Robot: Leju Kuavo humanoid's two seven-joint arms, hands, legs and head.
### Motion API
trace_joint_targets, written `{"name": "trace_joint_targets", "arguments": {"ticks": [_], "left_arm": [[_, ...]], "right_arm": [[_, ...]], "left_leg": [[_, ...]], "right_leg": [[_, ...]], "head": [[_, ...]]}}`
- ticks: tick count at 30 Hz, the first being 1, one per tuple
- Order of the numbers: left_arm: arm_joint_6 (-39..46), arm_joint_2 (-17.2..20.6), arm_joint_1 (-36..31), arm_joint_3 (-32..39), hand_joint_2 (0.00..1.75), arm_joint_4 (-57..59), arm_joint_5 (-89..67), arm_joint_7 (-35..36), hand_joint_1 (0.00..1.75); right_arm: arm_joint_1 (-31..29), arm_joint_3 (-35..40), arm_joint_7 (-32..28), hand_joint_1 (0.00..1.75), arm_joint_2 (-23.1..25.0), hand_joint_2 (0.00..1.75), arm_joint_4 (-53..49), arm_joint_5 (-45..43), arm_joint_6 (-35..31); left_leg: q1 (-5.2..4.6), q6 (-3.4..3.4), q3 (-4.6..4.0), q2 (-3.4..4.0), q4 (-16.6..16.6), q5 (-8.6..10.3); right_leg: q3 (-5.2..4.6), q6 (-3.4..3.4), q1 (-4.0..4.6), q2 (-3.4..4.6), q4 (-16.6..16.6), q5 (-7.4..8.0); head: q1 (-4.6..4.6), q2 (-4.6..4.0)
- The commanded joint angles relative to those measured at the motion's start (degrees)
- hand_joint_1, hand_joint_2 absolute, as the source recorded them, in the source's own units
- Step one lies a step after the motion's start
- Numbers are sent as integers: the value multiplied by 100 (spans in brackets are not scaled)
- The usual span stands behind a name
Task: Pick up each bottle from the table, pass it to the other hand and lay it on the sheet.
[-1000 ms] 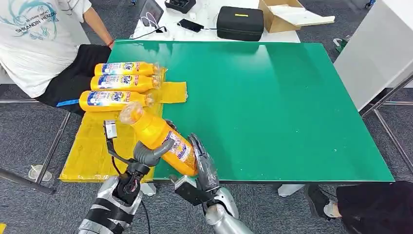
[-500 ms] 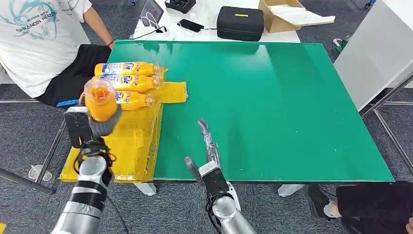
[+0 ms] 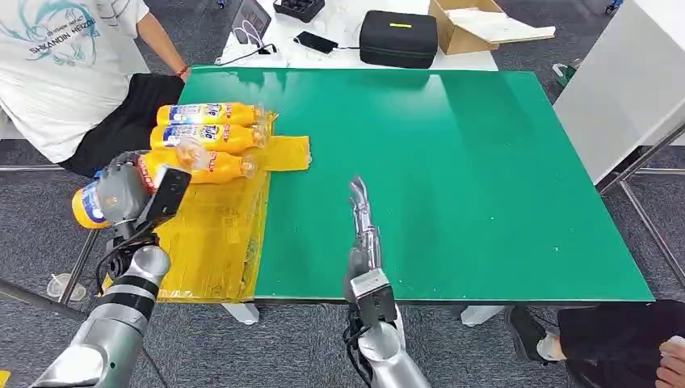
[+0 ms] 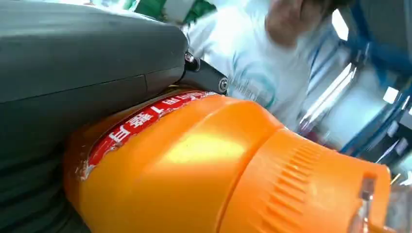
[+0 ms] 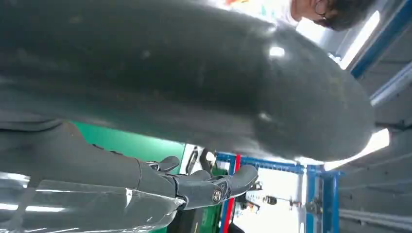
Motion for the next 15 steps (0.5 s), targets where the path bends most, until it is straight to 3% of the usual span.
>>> {"name": "trace_joint_targets", "arguments": {"ticks": [1,3,11,14,15], "left_arm": [[-1037,441,-427,-615,175,1385,-495,206,175],[-1404,498,-364,-738,175,1419,-635,193,175],[-1400,504,-346,-733,175,1407,-635,186,175],[-1400,504,-346,-733,175,1407,-635,186,175],[-1400,504,-346,-733,175,1407,-635,186,175]], "right_arm": [[-71,-101,85,0,-238,0,-60,-102,116],[-96,-108,102,0,-234,0,-4,-96,171],[-100,-111,102,0,-226,0,9,-97,174],[-100,-111,102,0,-226,0,9,-97,174],[-100,-111,102,0,-226,0,9,-97,174]], "left_leg": [[3,4,36,10,-2,-12],[4,4,41,11,-2,-15],[5,8,53,13,2,-23],[4,4,22,8,0,-9],[7,8,59,11,2,-24]], "right_leg": [[34,-9,6,2,-5,-9],[40,-10,8,2,-5,-11],[55,-13,11,-1,-3,-19],[24,-8,7,-2,-3,-7],[61,-16,13,-5,-3,-21]], "head": [[0,0],[-2,0],[0,0],[0,2],[0,0]]}}
